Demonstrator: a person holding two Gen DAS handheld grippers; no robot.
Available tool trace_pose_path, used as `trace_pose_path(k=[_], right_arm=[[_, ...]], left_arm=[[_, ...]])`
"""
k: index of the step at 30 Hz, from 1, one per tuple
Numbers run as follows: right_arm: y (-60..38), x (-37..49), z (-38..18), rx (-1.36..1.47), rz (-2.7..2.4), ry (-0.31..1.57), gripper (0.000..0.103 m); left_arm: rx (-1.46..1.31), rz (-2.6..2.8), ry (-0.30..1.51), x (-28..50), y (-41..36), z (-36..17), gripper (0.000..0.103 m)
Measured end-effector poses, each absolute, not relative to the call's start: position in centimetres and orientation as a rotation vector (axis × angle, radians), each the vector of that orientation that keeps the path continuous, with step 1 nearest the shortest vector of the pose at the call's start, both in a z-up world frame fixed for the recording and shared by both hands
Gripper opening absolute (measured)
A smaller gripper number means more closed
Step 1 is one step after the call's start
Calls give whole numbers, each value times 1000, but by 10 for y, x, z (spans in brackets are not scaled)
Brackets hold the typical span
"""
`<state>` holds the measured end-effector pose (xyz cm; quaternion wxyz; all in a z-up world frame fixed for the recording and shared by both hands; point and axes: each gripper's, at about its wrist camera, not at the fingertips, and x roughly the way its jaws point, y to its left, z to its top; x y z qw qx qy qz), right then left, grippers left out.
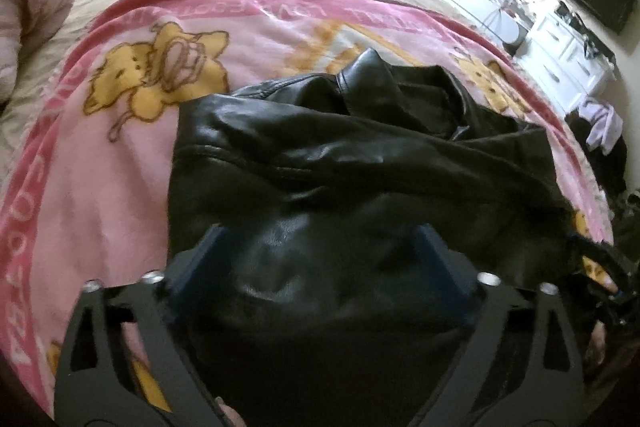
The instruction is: Fold large clothes
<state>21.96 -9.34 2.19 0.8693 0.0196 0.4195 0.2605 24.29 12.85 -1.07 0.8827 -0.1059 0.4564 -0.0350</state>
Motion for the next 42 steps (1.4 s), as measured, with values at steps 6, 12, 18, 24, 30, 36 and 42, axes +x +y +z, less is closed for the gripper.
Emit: trace_pose_path(k=[6, 12, 18, 24, 30, 36, 42], right_arm=[[-96, 218, 27, 54, 541, 863, 94], [-99, 216, 31, 61, 539, 849, 95], [-103, 214, 37, 84, 532, 829, 95], [-103, 209, 47, 91, 532, 801, 95], [-102, 201, 62, 91, 546, 756, 96], [-102, 193, 68, 65, 540, 728, 96], [-104, 181, 69, 84, 554, 726, 97]], left_arm=[[-230, -46, 955, 234, 128, -5, 94], [-232, -47, 942, 223, 124, 4, 94], [-218, -56, 917, 213, 119, 17, 94], [-198, -59, 887, 202, 113, 28, 94], [-152, -53, 852, 193, 104, 39, 94], [-142, -62, 829, 182, 96, 45, 94], [-98, -74, 818, 163, 77, 43, 94]])
